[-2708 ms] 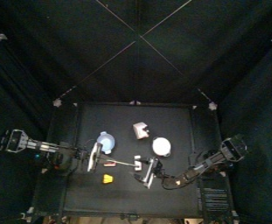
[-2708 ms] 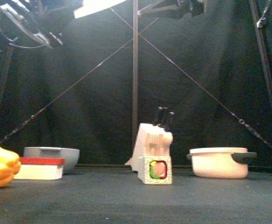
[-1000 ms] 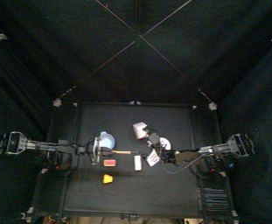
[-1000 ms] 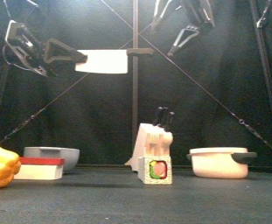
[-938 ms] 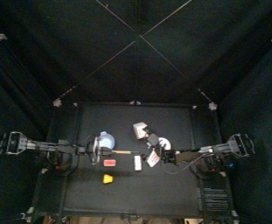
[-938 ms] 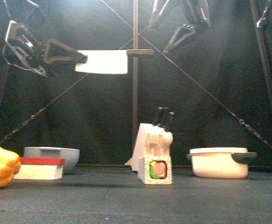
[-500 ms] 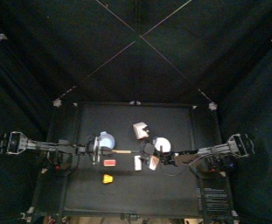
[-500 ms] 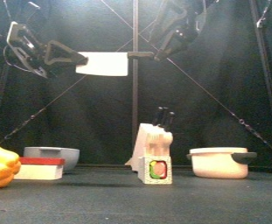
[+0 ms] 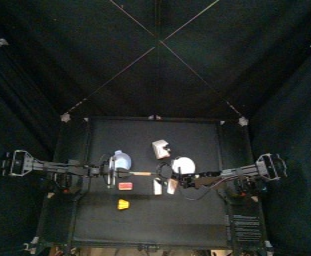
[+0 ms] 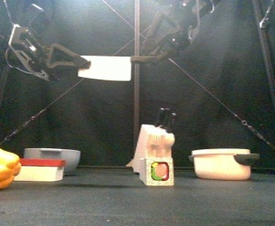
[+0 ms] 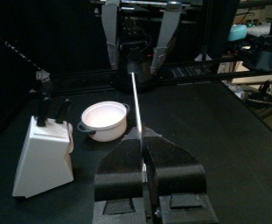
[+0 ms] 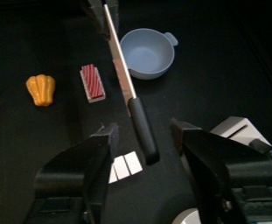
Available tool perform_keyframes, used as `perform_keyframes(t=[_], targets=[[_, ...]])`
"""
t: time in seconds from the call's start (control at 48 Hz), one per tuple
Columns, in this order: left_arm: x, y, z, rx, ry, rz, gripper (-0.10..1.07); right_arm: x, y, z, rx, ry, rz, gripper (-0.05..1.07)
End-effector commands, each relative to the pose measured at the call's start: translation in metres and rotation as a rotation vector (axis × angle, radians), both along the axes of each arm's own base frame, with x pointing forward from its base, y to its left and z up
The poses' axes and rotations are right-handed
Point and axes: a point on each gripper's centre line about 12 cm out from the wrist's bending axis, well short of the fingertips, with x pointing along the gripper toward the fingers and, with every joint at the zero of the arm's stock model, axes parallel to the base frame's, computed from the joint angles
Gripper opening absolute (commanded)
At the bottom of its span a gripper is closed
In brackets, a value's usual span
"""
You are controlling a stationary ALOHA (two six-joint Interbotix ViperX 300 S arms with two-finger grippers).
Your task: Grab cleaver with both hands
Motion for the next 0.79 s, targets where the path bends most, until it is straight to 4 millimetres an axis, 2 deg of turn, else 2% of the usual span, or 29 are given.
perform_keyframes(t=[0.0,0.333,0.646,0.771], targets=[[0.008,0.001,0.008,0.002,-0.024,0.001,0.22,-0.001,-0.004,0.009,0.006,-0.027,-0.007,0.76],[0.01,0.003,0.008,-0.002,-0.023,0.006,0.22,-0.006,-0.004,-0.007,0.045,0.006,-0.015,0.72],[0.01,0.004,0.006,0.0,-0.017,0.009,0.22,-0.005,-0.009,-0.007,0.048,0.003,-0.026,0.71],[0.011,0.005,0.005,-0.001,-0.012,0.012,0.22,-0.004,-0.008,-0.007,0.05,-0.005,-0.015,0.65]])
